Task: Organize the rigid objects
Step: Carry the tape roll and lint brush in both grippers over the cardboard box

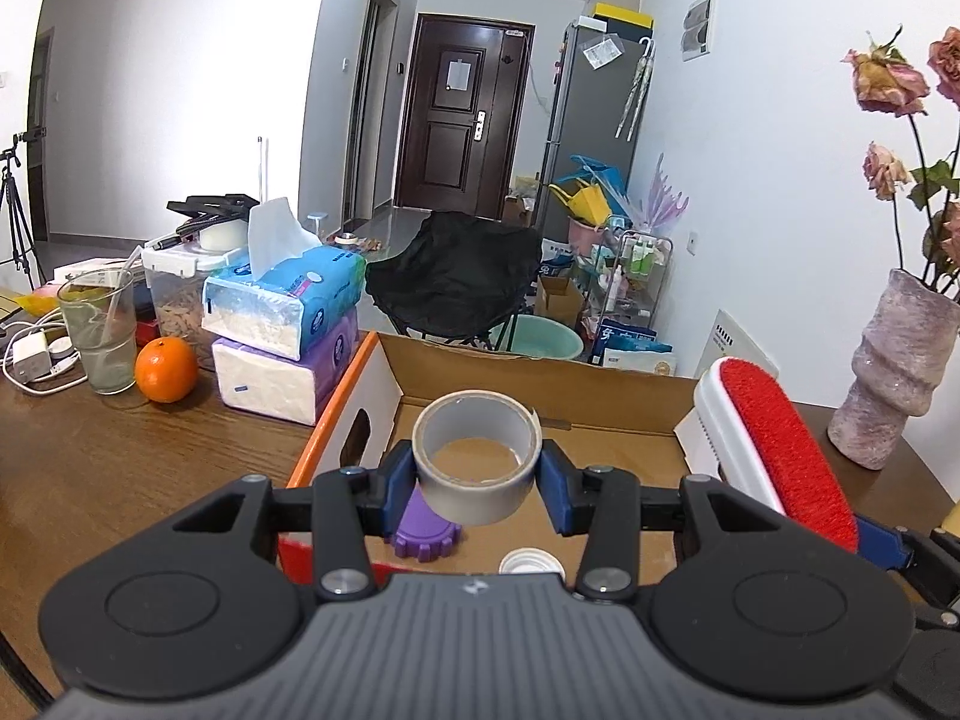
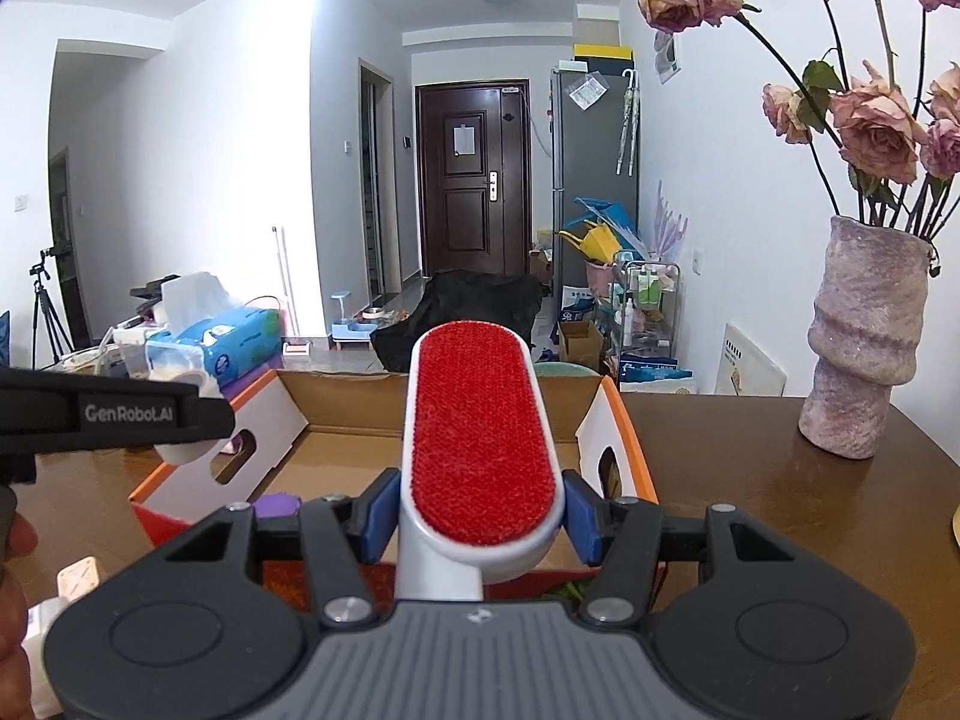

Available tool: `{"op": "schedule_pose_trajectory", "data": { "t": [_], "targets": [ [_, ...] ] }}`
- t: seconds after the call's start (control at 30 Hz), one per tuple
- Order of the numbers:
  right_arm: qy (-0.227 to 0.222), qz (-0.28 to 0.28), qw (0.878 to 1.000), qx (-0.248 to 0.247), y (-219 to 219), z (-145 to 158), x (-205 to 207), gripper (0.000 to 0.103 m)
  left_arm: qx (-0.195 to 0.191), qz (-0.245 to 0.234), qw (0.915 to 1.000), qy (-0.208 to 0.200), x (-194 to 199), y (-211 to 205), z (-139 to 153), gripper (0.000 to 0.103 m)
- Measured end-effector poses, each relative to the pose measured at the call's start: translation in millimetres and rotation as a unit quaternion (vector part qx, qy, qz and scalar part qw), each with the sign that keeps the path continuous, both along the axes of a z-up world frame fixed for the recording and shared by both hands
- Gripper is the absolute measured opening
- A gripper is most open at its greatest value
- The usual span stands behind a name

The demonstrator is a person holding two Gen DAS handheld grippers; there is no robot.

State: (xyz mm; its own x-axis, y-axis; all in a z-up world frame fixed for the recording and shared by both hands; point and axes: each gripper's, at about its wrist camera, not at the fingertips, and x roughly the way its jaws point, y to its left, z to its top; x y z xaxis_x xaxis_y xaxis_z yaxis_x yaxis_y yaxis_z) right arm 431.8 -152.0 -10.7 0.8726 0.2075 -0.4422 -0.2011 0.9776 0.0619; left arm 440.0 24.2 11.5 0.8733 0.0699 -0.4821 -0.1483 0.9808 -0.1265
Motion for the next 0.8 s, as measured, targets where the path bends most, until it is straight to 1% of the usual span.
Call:
{"op": "schedule_pose_trajectory", "data": {
  "t": [0.33,0.6,0.8],
  "targets": [
    [-0.004,0.010,1.000,-0.007,2.7,2.8,34.0,0.055,0.009,0.011,0.9998,0.017,33.3,3.7,-8.8,0.044],
    [-0.001,0.035,0.999,-0.022,12.9,1.3,60.0,0.055,0.018,0.020,0.9992,0.029,55.6,9.1,-17.2,0.044],
    [0.009,0.057,0.998,-0.030,21.0,-1.0,76.7,0.055,0.026,0.025,0.9987,0.035,69.9,12.1,-22.4,0.044]
  ]
}}
